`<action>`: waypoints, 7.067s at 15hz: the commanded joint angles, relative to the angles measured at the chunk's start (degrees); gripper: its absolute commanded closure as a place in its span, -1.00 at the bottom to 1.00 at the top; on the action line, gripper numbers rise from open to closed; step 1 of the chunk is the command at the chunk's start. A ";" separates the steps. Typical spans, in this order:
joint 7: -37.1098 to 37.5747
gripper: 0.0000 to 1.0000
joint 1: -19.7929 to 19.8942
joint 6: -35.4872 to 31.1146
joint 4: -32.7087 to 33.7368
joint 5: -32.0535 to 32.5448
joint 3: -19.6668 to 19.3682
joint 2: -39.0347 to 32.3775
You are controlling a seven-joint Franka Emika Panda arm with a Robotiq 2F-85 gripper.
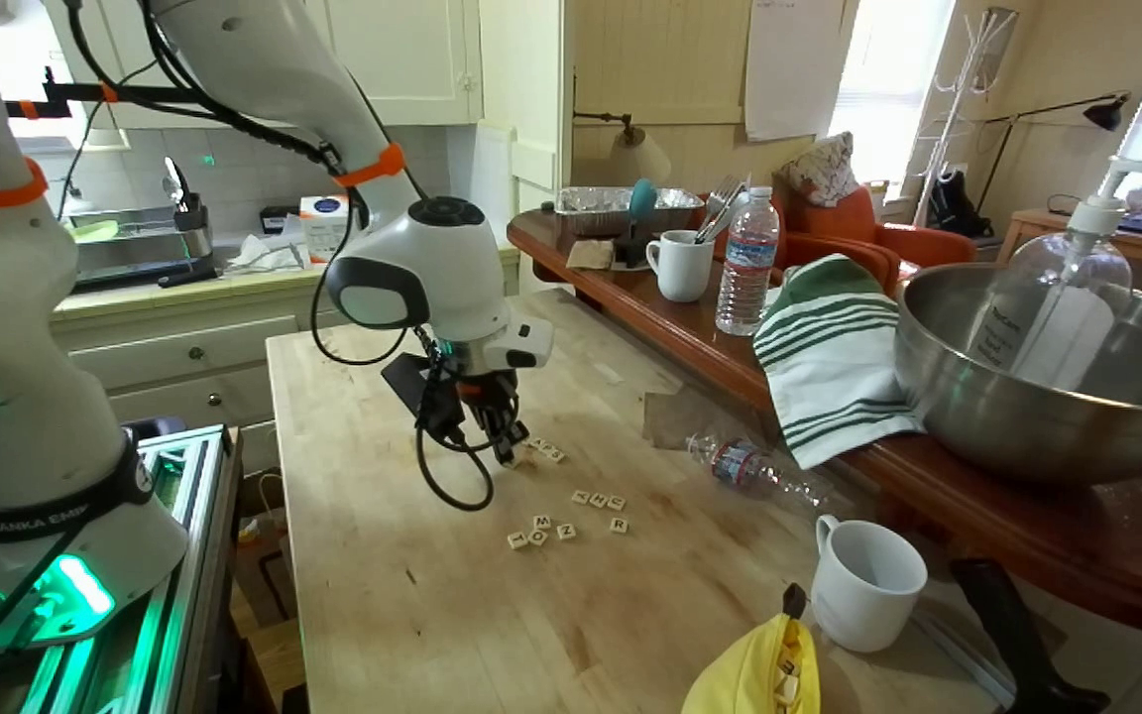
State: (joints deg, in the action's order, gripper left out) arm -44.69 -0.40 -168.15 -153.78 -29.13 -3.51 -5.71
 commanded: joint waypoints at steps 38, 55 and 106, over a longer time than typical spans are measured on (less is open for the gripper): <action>-3.60 1.00 7.91 -2.07 3.15 -1.28 -3.31 -3.21; -1.55 1.00 5.10 0.37 8.00 -3.07 0.77 0.37; -2.76 1.00 6.93 -2.60 13.00 -3.71 6.18 -10.53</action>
State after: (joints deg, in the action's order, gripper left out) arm -46.48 5.91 -169.68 -142.38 -31.56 1.74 -13.96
